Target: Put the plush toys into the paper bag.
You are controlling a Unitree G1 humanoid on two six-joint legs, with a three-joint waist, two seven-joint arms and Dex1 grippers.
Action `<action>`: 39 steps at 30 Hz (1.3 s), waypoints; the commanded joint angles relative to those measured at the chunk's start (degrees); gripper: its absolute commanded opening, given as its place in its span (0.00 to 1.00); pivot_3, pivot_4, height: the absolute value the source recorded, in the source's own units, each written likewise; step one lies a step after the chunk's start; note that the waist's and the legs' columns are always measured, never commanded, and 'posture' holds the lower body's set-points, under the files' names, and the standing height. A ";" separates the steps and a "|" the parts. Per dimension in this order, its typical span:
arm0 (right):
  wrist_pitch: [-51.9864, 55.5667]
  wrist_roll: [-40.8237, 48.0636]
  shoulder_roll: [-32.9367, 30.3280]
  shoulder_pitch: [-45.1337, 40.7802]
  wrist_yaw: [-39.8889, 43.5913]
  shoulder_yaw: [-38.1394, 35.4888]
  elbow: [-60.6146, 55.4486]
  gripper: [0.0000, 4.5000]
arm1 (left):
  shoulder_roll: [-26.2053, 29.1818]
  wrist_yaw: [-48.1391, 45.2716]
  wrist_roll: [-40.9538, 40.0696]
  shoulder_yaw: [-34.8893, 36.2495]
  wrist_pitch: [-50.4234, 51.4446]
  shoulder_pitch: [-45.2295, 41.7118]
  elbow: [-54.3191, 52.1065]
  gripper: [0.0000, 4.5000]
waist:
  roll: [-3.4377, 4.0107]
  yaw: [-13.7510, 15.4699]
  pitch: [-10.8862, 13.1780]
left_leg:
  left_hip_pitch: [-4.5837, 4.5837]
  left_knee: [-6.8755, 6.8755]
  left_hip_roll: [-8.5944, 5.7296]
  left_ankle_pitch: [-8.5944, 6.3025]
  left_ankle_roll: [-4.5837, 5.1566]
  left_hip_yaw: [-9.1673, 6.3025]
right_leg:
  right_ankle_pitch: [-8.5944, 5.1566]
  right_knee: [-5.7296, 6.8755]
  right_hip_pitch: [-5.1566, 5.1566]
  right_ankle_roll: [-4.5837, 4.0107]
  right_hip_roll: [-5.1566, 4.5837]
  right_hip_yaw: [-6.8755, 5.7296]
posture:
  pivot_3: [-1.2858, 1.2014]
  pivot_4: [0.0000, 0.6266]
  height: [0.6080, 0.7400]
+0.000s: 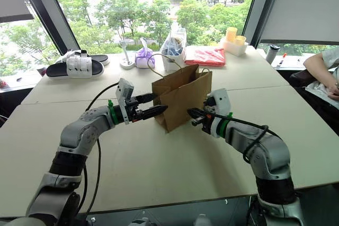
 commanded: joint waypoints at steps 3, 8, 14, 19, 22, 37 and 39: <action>-3.99 -1.62 1.53 -2.23 1.49 1.09 2.70 0.00 | -0.49 2.22 -0.45 1.03 0.05 0.72 -4.46 1.00 | 0.00 -0.17 0.00 | 0.00 -0.02 0.01 0.00 0.00 0.00 | 0.00 0.00 -0.02 0.00 0.01 0.00 | 0.52 0.24 1.00; -3.90 -1.80 1.23 -2.88 2.31 1.23 2.68 0.00 | 5.73 1.12 -10.03 7.72 9.54 2.62 -14.19 1.00 | 0.01 -0.51 0.01 | 0.00 -0.07 0.05 -0.01 0.00 -0.03 | 0.00 0.05 -0.11 0.00 0.01 0.03 | 0.52 0.24 1.00; -3.84 -2.61 1.27 -3.69 2.77 1.76 3.15 0.00 | 10.08 2.55 -8.27 9.19 8.66 3.98 -12.92 1.00 | 0.02 -0.11 0.01 | 0.02 -0.04 0.04 0.00 0.00 0.02 | 0.00 0.06 -0.06 -0.01 0.03 0.02 | 0.52 0.24 1.00; -4.06 -3.38 1.51 -4.89 3.06 2.24 4.01 0.00 | 6.58 1.91 -4.22 7.06 1.37 3.81 -5.36 1.00 | 0.01 -0.05 0.01 | 0.01 -0.01 0.02 0.00 0.00 0.00 | 0.00 0.03 -0.02 -0.01 0.03 0.00 | 0.52 0.24 1.00; -4.12 -3.93 1.48 -5.38 3.24 2.41 4.61 0.00 | 3.12 0.85 -3.49 5.79 -1.62 2.03 -0.84 1.00 | 0.01 -0.01 0.01 | 0.01 -0.01 0.02 0.00 -0.01 0.01 | 0.00 0.02 -0.02 -0.01 0.03 0.00 | 0.52 0.24 1.00; -2.95 -4.36 0.56 -4.67 3.93 2.27 4.17 0.00 | 2.07 -12.36 -3.85 3.83 -4.87 -3.29 12.23 1.00 | 0.01 -0.21 0.01 | 0.01 -0.03 0.03 0.00 0.00 0.01 | 0.00 0.05 -0.07 -0.01 0.03 -0.01 | 0.52 0.24 1.00; -3.16 -4.57 0.54 -5.24 4.27 2.62 4.80 0.00 | 1.00 -12.88 -2.13 3.05 -7.36 -5.16 15.29 1.00 | 0.01 -0.05 0.01 | 0.00 -0.01 0.02 0.00 0.00 0.01 | 0.00 0.04 -0.05 -0.01 0.03 -0.02 | 0.52 0.24 1.00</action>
